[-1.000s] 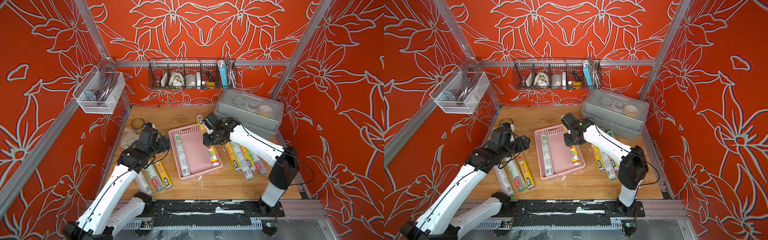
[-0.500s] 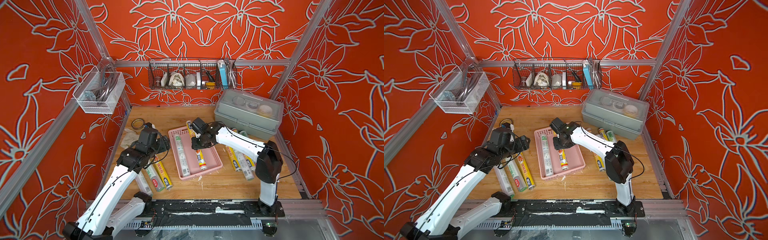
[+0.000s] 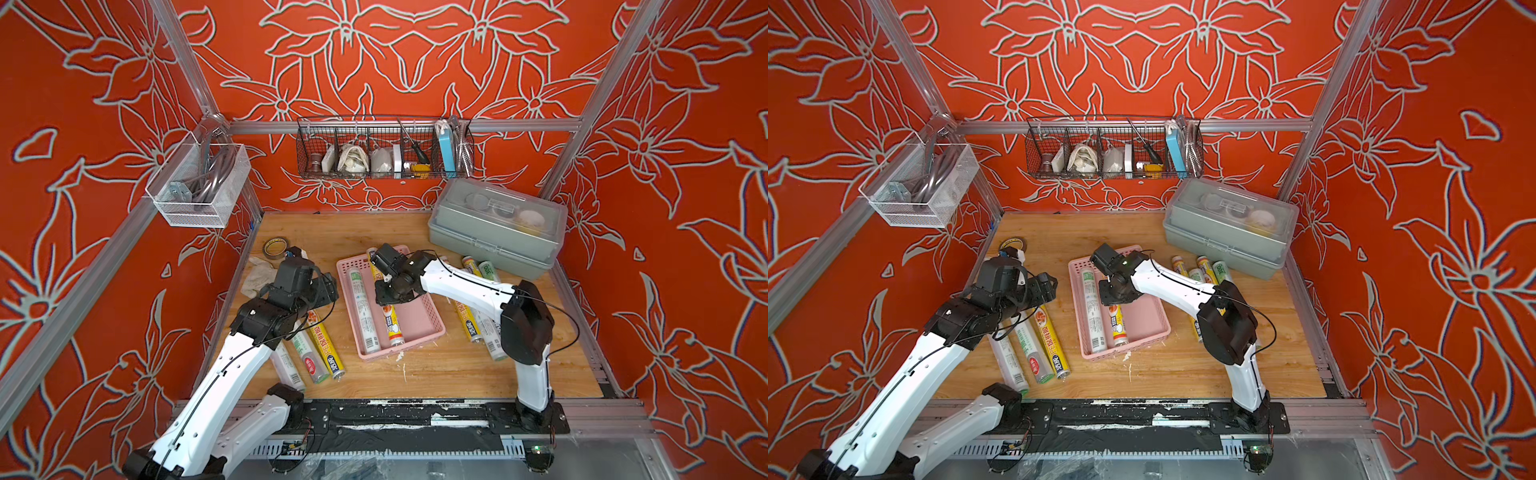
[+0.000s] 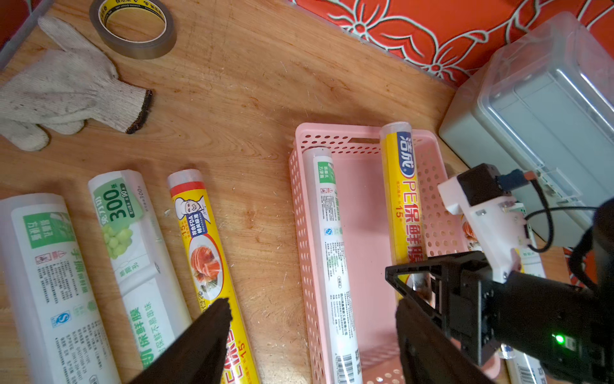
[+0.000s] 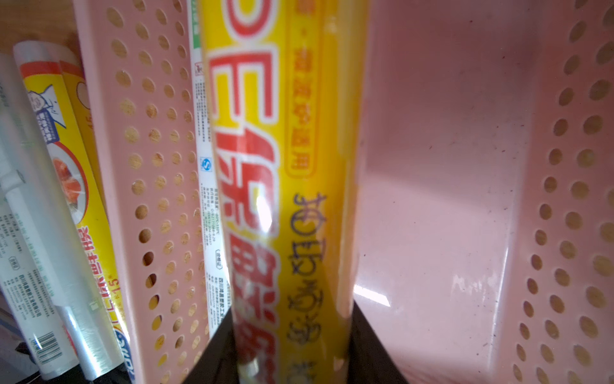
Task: Put the plastic wrap into the basket
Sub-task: Place the plastic wrap in the basket.
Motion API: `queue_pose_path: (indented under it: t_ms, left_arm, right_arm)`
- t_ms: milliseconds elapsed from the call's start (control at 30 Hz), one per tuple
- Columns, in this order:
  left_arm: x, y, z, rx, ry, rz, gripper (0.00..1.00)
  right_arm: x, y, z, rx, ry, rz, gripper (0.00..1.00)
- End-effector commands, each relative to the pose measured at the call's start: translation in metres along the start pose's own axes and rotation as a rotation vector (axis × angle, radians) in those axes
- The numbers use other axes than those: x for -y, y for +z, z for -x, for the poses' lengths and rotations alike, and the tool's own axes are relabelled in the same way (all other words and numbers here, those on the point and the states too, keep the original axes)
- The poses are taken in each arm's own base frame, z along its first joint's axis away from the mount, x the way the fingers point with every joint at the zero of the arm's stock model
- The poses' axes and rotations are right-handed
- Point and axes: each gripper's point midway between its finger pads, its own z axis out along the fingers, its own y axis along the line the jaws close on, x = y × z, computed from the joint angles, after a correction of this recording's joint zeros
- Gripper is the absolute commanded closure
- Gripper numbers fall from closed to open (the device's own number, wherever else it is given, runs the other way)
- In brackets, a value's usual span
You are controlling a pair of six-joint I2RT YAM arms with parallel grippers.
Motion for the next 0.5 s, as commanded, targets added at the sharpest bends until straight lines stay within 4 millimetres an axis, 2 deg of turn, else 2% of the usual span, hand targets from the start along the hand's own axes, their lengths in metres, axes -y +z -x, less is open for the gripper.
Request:
queue_pose_path:
  t_ms: [0,467]
  left_arm:
    - [-0.003,-0.006,0.003,0.016,0.000,0.006,0.22]
    - [-0.003,-0.005,0.003,0.018,0.003,0.006,0.22]
  right_arm:
    - [-0.001,0.018,-0.008,-0.031,0.018,-0.014,0.71]
    - [-0.003,0.037,-0.021,-0.076,0.012,-0.037,0.71]
